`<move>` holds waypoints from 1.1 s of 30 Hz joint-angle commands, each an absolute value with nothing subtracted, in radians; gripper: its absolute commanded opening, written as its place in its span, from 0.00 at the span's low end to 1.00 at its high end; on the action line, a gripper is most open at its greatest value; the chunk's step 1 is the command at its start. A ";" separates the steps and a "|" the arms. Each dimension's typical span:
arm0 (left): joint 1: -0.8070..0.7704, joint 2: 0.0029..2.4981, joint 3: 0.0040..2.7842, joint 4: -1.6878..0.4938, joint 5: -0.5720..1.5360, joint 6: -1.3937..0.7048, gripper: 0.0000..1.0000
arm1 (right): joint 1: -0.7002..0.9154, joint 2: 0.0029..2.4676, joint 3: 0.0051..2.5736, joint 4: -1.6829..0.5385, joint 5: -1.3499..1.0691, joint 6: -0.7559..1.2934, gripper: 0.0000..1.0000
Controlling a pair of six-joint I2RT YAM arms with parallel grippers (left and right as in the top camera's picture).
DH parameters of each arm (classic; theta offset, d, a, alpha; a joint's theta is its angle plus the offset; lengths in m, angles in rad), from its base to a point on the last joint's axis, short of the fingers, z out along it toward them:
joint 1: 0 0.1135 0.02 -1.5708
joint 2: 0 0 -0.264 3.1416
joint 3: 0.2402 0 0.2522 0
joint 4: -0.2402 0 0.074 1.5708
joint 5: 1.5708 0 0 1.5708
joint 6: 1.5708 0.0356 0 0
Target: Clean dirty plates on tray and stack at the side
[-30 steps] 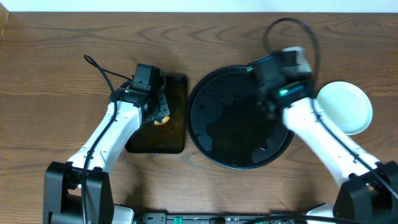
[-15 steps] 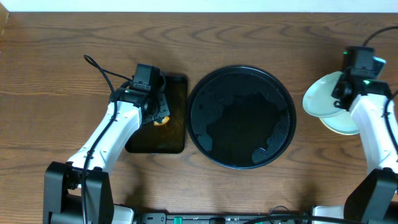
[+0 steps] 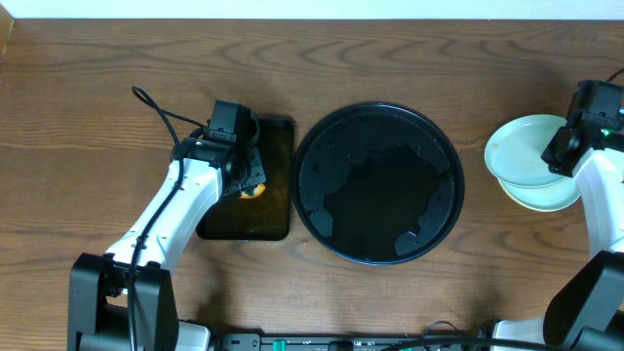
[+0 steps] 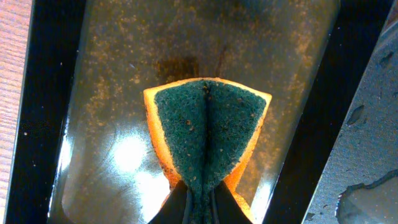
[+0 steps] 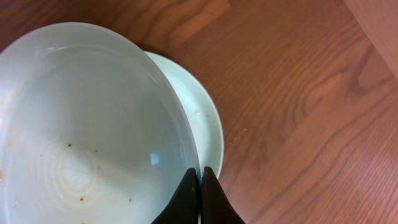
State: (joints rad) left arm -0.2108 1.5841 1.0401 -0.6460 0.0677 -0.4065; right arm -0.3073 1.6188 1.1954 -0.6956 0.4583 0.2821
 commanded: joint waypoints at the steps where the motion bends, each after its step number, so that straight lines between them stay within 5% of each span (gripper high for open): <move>1: -0.208 1.575 1.036 -0.648 0.052 -0.393 0.08 | -0.322 1.622 1.196 -0.699 0.463 0.292 0.17; 12: -0.208 1.575 1.036 -0.650 0.052 -0.393 0.07 | -0.322 1.622 1.196 -0.702 0.386 0.292 0.33; 20: -0.208 1.575 1.036 -0.648 0.051 -0.374 0.08 | -0.315 1.622 1.196 -0.722 -0.070 0.237 0.35; 24: -0.208 1.575 1.036 -0.609 0.051 -0.205 0.08 | -0.286 1.622 1.196 -0.742 -0.293 0.118 0.41; 33: -0.207 1.620 1.036 -0.532 0.175 -0.090 0.08 | -0.224 1.622 1.196 -0.808 -0.294 0.107 0.42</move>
